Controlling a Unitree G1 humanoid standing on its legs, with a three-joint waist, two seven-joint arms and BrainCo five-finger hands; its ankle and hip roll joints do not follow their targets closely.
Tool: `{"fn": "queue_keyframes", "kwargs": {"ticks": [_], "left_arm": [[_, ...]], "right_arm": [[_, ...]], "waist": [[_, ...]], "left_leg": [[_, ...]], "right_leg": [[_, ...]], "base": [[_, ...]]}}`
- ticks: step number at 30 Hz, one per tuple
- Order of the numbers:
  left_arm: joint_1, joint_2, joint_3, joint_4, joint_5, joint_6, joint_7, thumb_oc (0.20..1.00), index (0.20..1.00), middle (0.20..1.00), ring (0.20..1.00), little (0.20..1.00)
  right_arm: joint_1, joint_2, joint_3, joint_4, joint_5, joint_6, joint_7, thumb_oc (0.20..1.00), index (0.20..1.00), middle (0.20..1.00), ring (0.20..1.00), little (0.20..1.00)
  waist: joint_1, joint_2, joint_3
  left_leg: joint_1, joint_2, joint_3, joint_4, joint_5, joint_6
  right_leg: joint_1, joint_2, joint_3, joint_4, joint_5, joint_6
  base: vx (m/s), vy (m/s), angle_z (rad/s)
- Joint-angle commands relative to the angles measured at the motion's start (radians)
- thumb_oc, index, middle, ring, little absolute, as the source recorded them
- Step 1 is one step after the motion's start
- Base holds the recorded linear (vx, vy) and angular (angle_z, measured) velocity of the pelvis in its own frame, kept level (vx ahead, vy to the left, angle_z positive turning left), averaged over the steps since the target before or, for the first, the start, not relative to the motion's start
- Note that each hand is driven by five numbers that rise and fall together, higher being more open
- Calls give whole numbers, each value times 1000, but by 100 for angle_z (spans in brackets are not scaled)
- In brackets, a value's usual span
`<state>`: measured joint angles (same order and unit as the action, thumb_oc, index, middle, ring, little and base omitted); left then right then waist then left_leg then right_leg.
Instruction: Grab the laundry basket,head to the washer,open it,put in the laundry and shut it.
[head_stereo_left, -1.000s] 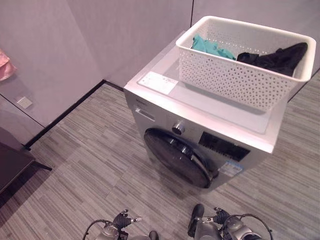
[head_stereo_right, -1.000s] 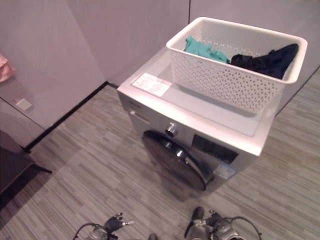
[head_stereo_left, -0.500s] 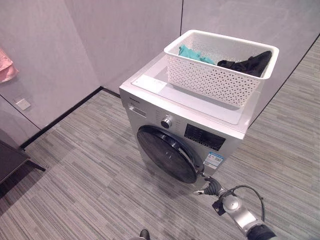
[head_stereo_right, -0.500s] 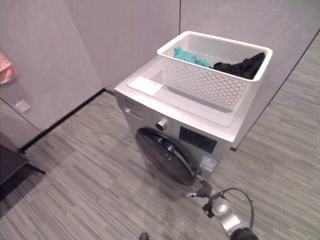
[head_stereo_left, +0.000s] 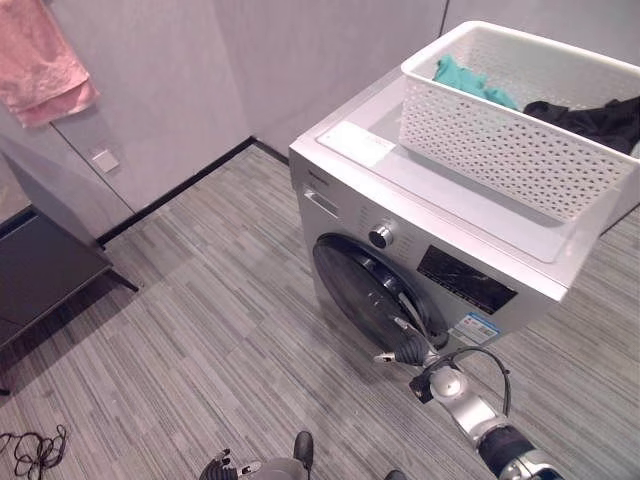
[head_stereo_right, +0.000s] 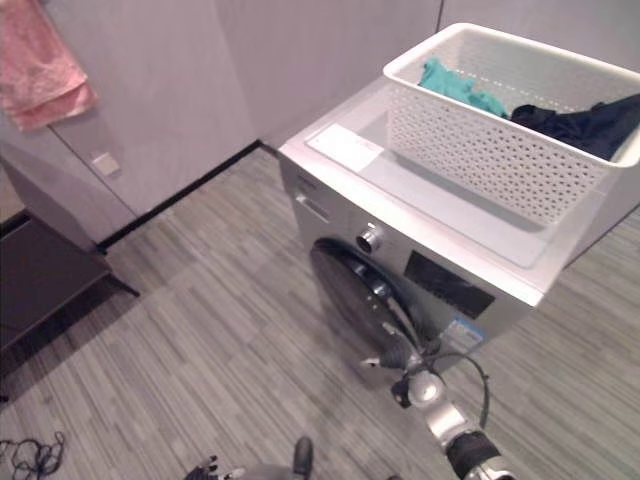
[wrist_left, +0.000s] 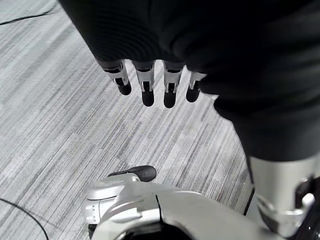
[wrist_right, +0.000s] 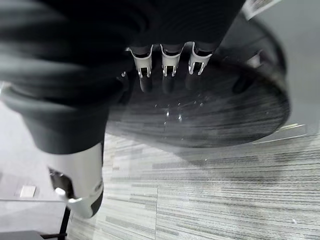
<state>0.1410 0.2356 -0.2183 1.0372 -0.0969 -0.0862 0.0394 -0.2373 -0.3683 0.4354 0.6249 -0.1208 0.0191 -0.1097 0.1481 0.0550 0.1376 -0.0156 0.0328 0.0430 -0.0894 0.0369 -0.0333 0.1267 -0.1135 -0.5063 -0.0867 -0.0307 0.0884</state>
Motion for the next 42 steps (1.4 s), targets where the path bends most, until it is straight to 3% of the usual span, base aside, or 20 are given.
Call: {"fn": "queue_keyframes", "kwargs": {"ticks": [1,7,9,16,24,42], "left_arm": [[-46,38,-52,64,39,-14,13,1000,1000,1000,1000,1000],[-76,38,-55,85,20,-19,26,1000,1000,1000,1000,1000],[-84,34,-38,99,21,-13,30,1000,1000,1000,1000,1000],[-79,16,1,101,46,-1,26,1000,1000,1000,1000,1000],[-63,14,28,72,57,1,19,1000,1000,1000,1000,1000],[-44,30,28,54,22,-7,24,1000,1000,1000,1000,1000]], "right_arm": [[-116,-12,35,32,31,-50,-45,1000,1000,1000,1000,1000],[-190,-63,5,40,35,-45,-85,1000,1000,1000,1000,1000],[-160,-79,-18,-44,37,-40,-79,1000,1000,1000,1000,1000],[119,-143,-157,-396,25,-51,-30,1000,1000,1000,1000,1000],[331,-139,-237,-565,4,-47,25,1000,1000,1000,1000,1000],[172,-118,-183,-405,44,-54,-40,1000,1000,1000,1000,1000]], "waist": [[32,-27,28],[27,-15,55],[13,-22,51],[-38,-52,36],[-68,-71,18],[-39,-50,55]], "left_leg": [[0,3,-10,2,-32,9],[-31,-2,-18,2,-19,7],[-26,-1,-8,2,-24,8],[3,5,24,2,-47,10],[35,14,44,2,-66,8],[7,0,13,2,-55,10]], "right_leg": [[-50,-87,56,-1,20,29],[-71,-94,47,-1,29,29],[-71,-94,52,-1,30,30],[-66,-88,75,-1,26,31],[-52,-76,88,-1,14,32],[-65,-80,75,-1,16,29]], "base": [[-47,10,12],[-16,11,12],[58,4,12],[58,-5,-1],[45,-11,-15],[4,-4,1]]}}
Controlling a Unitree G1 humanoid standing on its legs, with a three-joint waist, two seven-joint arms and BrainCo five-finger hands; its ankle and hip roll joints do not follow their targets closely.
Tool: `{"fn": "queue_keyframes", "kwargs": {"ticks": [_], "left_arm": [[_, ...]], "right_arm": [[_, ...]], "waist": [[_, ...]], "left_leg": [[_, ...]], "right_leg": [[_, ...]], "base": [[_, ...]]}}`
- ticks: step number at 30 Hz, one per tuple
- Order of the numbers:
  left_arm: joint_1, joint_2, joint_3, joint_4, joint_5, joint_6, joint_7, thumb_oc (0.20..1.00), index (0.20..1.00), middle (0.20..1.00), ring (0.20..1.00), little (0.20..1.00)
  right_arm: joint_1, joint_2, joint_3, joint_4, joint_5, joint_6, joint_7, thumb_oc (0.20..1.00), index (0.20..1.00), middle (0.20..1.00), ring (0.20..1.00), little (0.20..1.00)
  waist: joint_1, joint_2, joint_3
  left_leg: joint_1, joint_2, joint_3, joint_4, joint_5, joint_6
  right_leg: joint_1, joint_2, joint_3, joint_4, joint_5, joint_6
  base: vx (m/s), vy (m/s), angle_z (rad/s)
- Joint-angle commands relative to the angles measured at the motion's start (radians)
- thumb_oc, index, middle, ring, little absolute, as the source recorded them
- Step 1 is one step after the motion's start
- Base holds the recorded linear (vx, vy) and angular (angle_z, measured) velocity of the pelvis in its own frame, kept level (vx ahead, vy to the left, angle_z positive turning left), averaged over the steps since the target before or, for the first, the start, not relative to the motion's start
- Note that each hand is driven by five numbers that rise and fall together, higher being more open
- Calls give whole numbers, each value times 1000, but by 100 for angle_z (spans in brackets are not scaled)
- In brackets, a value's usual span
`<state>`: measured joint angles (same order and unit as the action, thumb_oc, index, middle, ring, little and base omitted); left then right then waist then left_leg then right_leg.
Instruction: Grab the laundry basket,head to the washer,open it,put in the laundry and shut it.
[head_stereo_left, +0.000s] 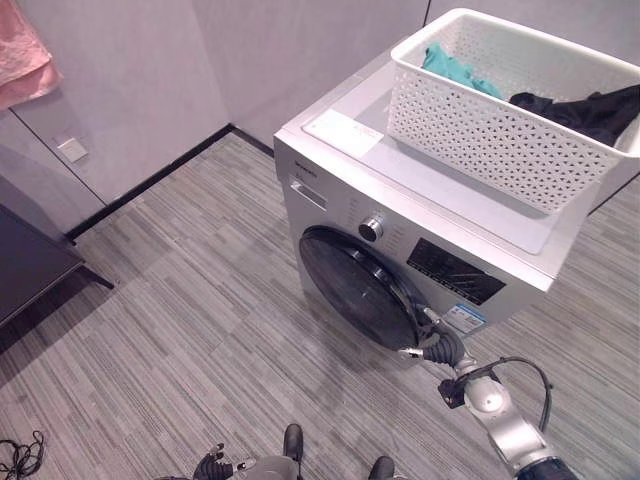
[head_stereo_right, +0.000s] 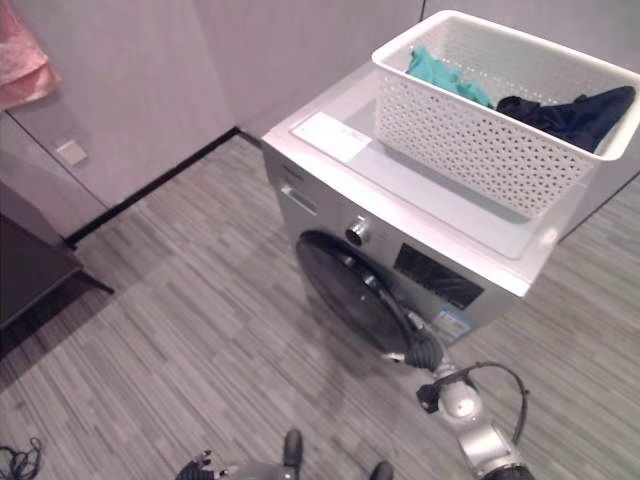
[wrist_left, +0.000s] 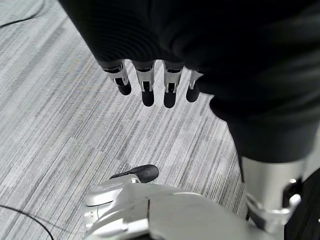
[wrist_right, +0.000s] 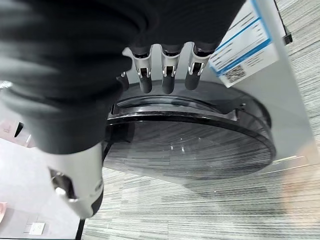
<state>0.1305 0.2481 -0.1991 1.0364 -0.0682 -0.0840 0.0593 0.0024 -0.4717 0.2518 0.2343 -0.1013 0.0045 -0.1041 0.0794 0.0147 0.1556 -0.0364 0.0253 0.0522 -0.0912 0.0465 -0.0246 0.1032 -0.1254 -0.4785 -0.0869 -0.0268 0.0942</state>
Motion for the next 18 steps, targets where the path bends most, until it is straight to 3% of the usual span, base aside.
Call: {"fn": "queue_keyframes", "kwargs": {"ticks": [1,10,12,18], "left_arm": [[-34,18,8,53,-10,-9,4,1000,1000,1000,1000,1000],[-57,23,-30,10,-62,-29,5,1000,1000,1000,1000,1000],[-73,25,-67,-13,-83,-40,12,1000,1000,1000,1000,1000],[-118,13,-109,2,-114,-42,32,1000,1000,1000,1000,1000]], "right_arm": [[-76,-17,-3,-5,22,-37,-52,1000,1000,1000,1000,1000],[-230,-29,16,129,25,-38,-114,1000,1000,1000,1000,1000],[-346,-13,81,243,24,-29,-134,1000,1000,1000,1000,1000],[-505,143,264,389,40,-24,-104,1000,1000,1000,1000,1000]], "waist": [[31,-7,40],[46,23,86],[61,42,104],[93,55,108]], "left_leg": [[24,6,0,4,-63,1],[-55,-11,-49,4,-28,3],[-77,-12,-66,4,-30,-6],[-97,-17,-72,4,-18,-7]], "right_leg": [[-43,-69,45,0,12,23],[-97,-84,25,0,31,22],[-112,-85,32,0,23,26],[-126,-93,23,0,32,26]], "base": [[-16,0,8],[-63,-3,17],[-29,-11,19],[-16,13,1]]}}
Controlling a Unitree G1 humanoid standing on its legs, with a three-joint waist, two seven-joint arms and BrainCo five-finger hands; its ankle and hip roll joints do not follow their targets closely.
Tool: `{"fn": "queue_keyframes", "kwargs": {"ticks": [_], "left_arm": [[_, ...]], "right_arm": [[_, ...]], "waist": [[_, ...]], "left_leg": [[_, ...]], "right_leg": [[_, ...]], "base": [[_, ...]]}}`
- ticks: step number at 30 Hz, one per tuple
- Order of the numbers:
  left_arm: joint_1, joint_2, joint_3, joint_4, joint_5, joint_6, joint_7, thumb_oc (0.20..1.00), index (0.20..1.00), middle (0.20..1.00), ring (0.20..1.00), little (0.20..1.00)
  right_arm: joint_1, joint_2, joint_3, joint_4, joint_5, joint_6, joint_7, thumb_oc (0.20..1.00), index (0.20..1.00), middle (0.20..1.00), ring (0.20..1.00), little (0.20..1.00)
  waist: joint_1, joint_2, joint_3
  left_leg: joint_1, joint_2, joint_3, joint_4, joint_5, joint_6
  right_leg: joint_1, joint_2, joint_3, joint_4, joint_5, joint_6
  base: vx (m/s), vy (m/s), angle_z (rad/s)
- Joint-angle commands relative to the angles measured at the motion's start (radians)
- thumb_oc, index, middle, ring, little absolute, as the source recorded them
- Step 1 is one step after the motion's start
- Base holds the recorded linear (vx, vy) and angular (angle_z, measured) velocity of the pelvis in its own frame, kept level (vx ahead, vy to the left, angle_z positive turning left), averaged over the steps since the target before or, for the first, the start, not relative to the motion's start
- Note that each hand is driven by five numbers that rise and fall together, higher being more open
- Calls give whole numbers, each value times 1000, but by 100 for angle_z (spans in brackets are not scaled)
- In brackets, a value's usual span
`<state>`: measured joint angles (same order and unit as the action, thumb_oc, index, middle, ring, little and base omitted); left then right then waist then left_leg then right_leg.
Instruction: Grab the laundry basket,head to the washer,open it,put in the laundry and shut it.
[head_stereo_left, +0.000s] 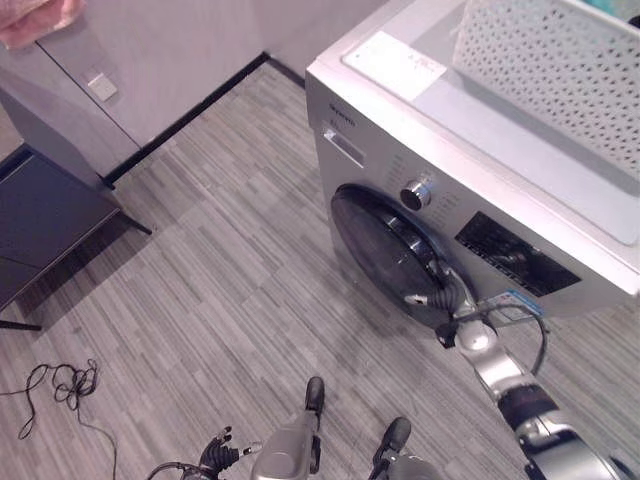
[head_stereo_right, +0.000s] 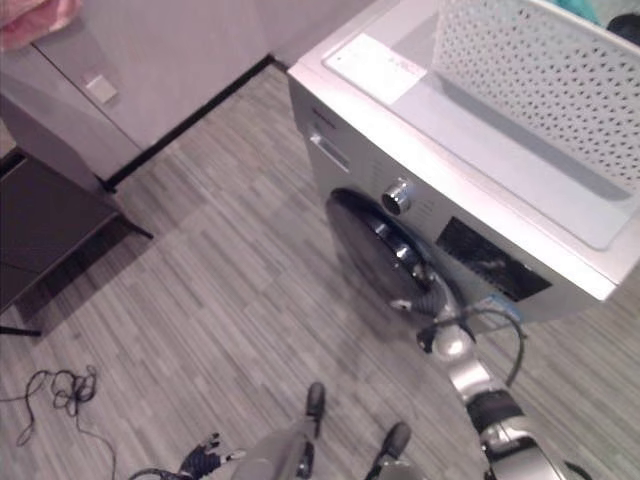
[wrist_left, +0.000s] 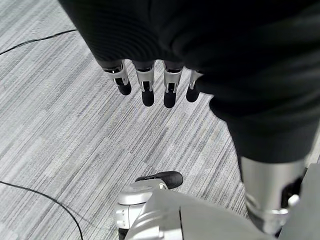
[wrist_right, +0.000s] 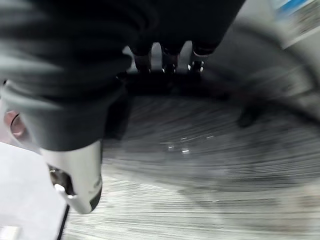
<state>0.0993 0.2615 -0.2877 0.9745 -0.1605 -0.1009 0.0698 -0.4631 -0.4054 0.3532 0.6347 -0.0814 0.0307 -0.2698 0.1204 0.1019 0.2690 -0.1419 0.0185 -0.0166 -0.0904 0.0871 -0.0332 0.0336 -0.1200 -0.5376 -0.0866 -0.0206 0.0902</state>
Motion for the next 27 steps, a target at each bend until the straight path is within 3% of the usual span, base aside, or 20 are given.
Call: {"fn": "queue_keyframes", "kwargs": {"ticks": [1,2,4,7,11,17,18,19,21,27], "left_arm": [[-87,0,-20,64,-22,-26,22,1000,1000,1000,1000,1000],[-96,-4,-21,70,-27,-24,34,1000,1000,1000,1000,1000],[-99,-6,-23,72,-29,-22,39,1000,1000,1000,1000,1000],[-108,-6,-31,74,-45,-23,72,1000,1000,1000,1000,1000],[-104,14,-34,-13,-75,-39,98,1000,1000,1000,1000,1000],[-94,154,-62,-408,13,-69,106,1000,1000,1000,1000,1000],[-94,155,-62,-409,13,-68,106,1000,1000,1000,1000,1000],[-89,215,-43,-543,54,-77,96,1000,1000,1000,1000,1000],[-78,268,-32,-651,98,-86,73,1000,1000,1000,1000,1000],[-127,356,-89,-719,180,-66,-41,1000,1000,1000,1000,1000]], "right_arm": [[-39,77,163,-12,20,-51,62,1000,1000,1000,1000,1000],[-52,152,234,7,38,-54,93,1000,1000,1000,1000,1000],[-57,192,268,20,56,-57,106,1000,1000,1000,1000,1000],[-53,334,385,26,161,-65,148,1000,1000,1000,1000,1000],[-38,394,457,39,220,-69,179,1000,1000,1000,1000,1000],[18,351,445,130,148,-48,178,1000,1000,1000,1000,1000],[18,351,445,130,148,-48,178,1000,1000,1000,1000,1000],[52,317,409,142,123,-41,180,1000,1000,1000,1000,1000],[91,284,366,155,117,-37,185,1000,1000,1000,1000,1000],[151,205,287,162,71,-26,205,1000,1000,1000,1000,1000]], "waist": [[52,-32,-6],[65,-33,-10],[71,-36,-14],[97,-48,-24],[119,-65,-34],[137,-80,-49],[137,-80,-49],[135,-85,-55],[128,-91,-60],[85,-97,-66]], "left_leg": [[9,-10,-3,3,-59,1],[10,-10,0,3,-59,2],[11,-10,0,3,-59,2],[19,-7,-1,3,-60,-1],[29,-3,-8,3,-61,-4],[38,-4,-34,3,-67,-7],[38,-4,-34,3,-67,-7],[42,-6,-39,3,-72,-6],[48,-8,-38,3,-78,-4],[76,-12,-6,3,-99,7]], "right_leg": [[-56,-98,82,-1,26,30],[-53,-100,78,-1,27,31],[-51,-101,76,-1,26,30],[-39,-101,67,-1,25,28],[-19,-100,48,-1,22,26],[15,-99,11,-1,14,32],[15,-99,11,-1,14,32],[23,-98,5,-1,11,35],[31,-99,1,-1,12,39],[39,-104,21,1,20,48]], "base": [[0,0,0],[5,19,4],[6,8,-6],[15,8,-12],[11,-13,6],[20,-16,31],[38,-3,30],[49,-5,22],[54,3,28],[48,37,-2]]}}
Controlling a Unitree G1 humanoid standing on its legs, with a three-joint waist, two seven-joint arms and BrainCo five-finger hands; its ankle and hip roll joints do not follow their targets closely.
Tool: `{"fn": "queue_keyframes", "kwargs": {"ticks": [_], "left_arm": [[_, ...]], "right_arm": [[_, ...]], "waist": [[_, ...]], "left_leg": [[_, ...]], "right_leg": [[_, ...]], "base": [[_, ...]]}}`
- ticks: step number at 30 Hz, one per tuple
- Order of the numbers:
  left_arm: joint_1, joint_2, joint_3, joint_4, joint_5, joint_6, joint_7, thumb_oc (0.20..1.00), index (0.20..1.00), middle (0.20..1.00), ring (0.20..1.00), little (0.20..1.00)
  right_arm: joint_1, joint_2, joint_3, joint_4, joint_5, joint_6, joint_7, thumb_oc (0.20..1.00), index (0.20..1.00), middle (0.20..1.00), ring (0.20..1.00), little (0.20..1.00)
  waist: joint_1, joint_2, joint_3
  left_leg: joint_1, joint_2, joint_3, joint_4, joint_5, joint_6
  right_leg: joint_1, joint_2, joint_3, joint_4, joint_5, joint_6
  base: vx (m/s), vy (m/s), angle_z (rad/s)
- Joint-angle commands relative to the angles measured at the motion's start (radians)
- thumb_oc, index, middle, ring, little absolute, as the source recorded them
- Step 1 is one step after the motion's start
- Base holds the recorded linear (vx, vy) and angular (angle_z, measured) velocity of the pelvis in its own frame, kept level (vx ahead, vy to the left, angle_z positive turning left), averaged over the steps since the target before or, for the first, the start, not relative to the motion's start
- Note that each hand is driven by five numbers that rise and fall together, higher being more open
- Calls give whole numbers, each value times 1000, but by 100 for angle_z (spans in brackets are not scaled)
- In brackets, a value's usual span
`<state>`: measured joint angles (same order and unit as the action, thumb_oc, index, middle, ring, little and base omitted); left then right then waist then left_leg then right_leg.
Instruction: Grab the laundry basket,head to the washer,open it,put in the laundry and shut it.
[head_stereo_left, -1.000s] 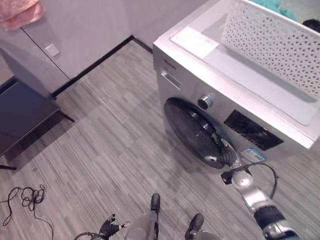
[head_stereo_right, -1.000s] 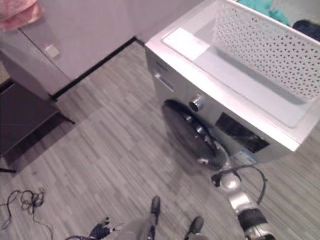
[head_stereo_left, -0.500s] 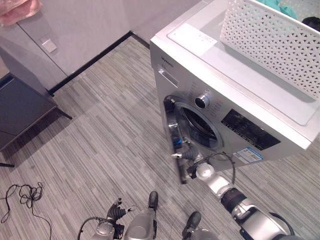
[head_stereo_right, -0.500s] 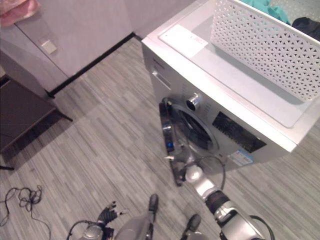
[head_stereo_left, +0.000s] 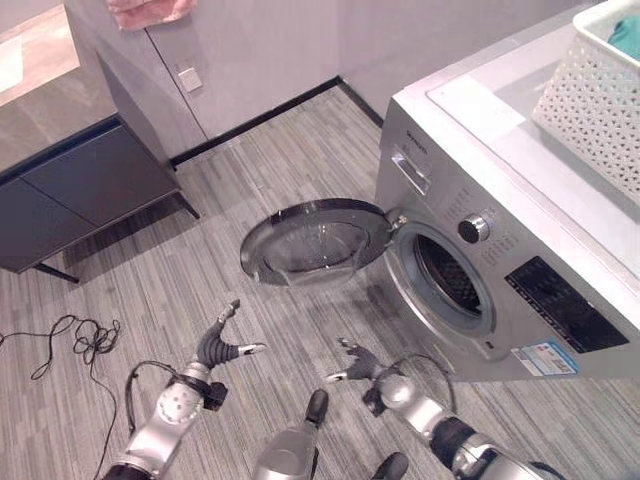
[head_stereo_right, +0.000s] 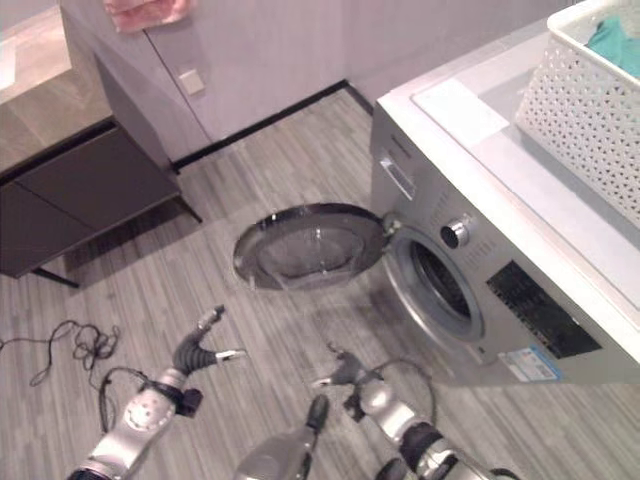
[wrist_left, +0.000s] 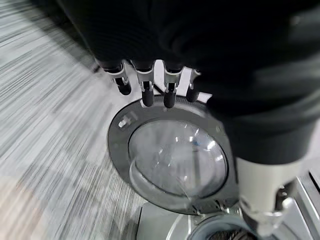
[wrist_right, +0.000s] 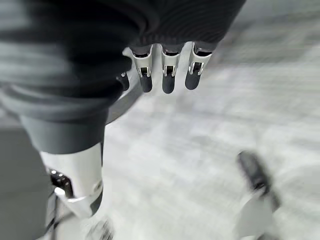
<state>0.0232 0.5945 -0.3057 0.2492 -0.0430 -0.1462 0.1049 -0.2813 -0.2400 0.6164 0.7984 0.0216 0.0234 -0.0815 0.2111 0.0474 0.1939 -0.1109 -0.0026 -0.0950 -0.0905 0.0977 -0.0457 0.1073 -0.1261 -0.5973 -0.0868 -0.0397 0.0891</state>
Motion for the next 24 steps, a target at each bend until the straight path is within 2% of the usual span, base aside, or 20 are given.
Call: {"fn": "queue_keyframes", "kwargs": {"ticks": [1,4,5,6,7,8,9,11,13,14,15,16,17,18,19,20,21,22,23,24], "left_arm": [[-54,23,-73,8,62,-21,-76,1000,1000,1000,1000,1000],[-155,65,-184,49,13,16,-200,1000,1000,1000,1000,1000],[-159,64,-187,52,12,16,-200,1000,1000,1000,1000,1000],[-212,71,-230,72,-35,46,-246,1000,1000,1000,1000,1000],[-212,71,-230,72,-35,46,-246,1000,1000,1000,1000,1000],[-299,52,-286,130,-116,85,-278,1000,1000,1000,1000,1000],[-300,51,-287,131,-116,85,-278,1000,1000,1000,1000,1000],[-416,-4,-359,261,-282,126,-309,1000,1000,1000,1000,1000],[-454,-38,-385,324,-333,142,-315,1000,1000,1000,1000,1000],[-503,-88,-415,417,-369,166,-331,1000,1000,1000,1000,1000],[-584,-173,-421,584,-364,180,-341,1000,1000,1000,1000,1000],[-584,-174,-421,585,-364,180,-341,1000,1000,1000,1000,1000],[-646,-241,-397,760,-275,178,-305,1000,1000,1000,1000,1000],[-679,-268,-379,847,-210,174,-286,1000,1000,1000,1000,1000],[-679,-268,-378,847,-210,173,-286,1000,1000,1000,1000,1000],[-740,-295,-308,996,-121,181,-210,1000,1000,1000,1000,1000],[-773,-296,-275,1062,-88,190,-169,1000,1000,1000,1000,1000],[-773,-296,-275,1062,-88,190,-169,1000,1000,1000,1000,1000],[-856,-257,-206,1145,-64,198,-82,1000,1000,1000,1000,1000],[-902,-234,-168,1180,-83,202,-56,1000,1000,1000,1000,1000]], "right_arm": [[-31,39,22,-3,-32,-18,17,1000,1000,1000,1000,1000],[14,3,-3,-14,-50,0,51,1000,1000,1000,1000,1000],[15,2,-6,-15,-50,1,51,1000,1000,1000,1000,1000],[33,-13,-16,-31,-50,7,58,1000,1000,1000,1000,1000],[33,-13,-16,-31,-50,7,58,1000,1000,1000,1000,1000],[46,-24,-27,-50,-47,20,61,1000,1000,1000,1000,1000],[46,-24,-27,-50,-47,20,61,1000,1000,1000,1000,1000],[64,-41,-28,-112,-36,27,60,1000,1000,1000,1000,1000],[68,-46,-29,-125,-32,30,59,1000,1000,1000,1000,1000],[66,-49,-26,-140,-28,36,57,1000,1000,1000,1000,1000],[59,-54,-19,-163,-19,37,50,1000,1000,1000,1000,1000],[58,-54,-19,-163,-19,37,50,1000,1000,1000,1000,1000],[49,-59,-17,-180,-22,30,37,1000,1000,1000,1000,1000],[44,-59,-18,-185,-21,26,32,1000,1000,1000,1000,1000],[44,-59,-18,-185,-21,26,32,1000,1000,1000,1000,1000],[39,-59,-23,-200,-16,16,12,1000,1000,1000,1000,1000],[33,-57,-23,-205,-11,12,4,1000,1000,1000,1000,1000],[33,-57,-23,-205,-11,12,4,1000,1000,1000,1000,1000],[16,-53,-24,-227,10,-2,-24,1000,1000,1000,1000,1000],[2,-49,-25,-240,26,-11,-38,1000,1000,1000,1000,1000]], "waist": [[-2,-42,10],[-53,-42,1],[-49,-41,2],[-75,-43,1],[-75,-43,1],[-95,-46,5],[-94,-46,6],[-136,-56,14],[-146,-57,17],[-166,-62,22],[-199,-73,32],[-199,-73,32],[-224,-89,40],[-233,-97,46],[-232,-97,46],[-247,-117,57],[-251,-126,66],[-251,-126,66],[-264,-154,86],[-273,-169,97]], "left_leg": [[46,9,73,3,-110,20],[69,8,105,3,-126,27],[70,9,106,3,-126,27],[75,7,121,3,-132,29],[75,7,121,3,-132,29],[77,7,133,3,-134,32],[77,7,133,3,-134,32],[74,6,151,3,-133,34],[71,7,155,3,-132,35],[67,8,162,3,-131,34],[60,11,175,3,-129,33],[60,11,175,3,-129,33],[53,16,188,3,-127,33],[51,18,194,3,-126,32],[51,18,194,3,-126,32],[44,23,202,3,-122,31],[40,25,205,3,-119,30],[40,25,205,3,-119,30],[19,34,213,3,-108,25],[2,39,219,3,-100,22]], "right_leg": [[-35,-98,82,1,39,50],[-34,-100,105,3,45,55],[-34,-100,106,3,45,55],[-39,-99,117,3,48,58],[-39,-99,117,3,48,58],[-47,-98,126,4,52,59],[-47,-98,126,4,52,59],[-64,-95,145,4,61,61],[-73,-94,150,5,65,61],[-82,-93,156,6,68,61],[-104,-89,175,8,73,61],[-104,-89,175,8,73,61],[-126,-83,191,11,80,60],[-135,-80,199,12,83,59],[-135,-80,199,12,83,59],[-150,-76,212,10,92,57],[-157,-73,215,9,97,56],[-157,-73,215,9,97,56],[-185,-67,228,6,112,57],[-208,-65,237,5,125,60]], "base": [[42,52,-15],[77,81,-20],[42,58,-20],[21,35,-29],[30,58,-26],[9,23,-16],[5,33,-18],[-22,22,-20],[-27,13,-10],[-61,20,-20],[-61,20,-14],[-88,19,-12],[-60,2,-17],[-60,2,-32],[-60,-11,-34],[-65,-25,-24],[-65,-25,-22],[-113,-50,-23],[-151,-49,-17],[-198,-56,-13]]}}
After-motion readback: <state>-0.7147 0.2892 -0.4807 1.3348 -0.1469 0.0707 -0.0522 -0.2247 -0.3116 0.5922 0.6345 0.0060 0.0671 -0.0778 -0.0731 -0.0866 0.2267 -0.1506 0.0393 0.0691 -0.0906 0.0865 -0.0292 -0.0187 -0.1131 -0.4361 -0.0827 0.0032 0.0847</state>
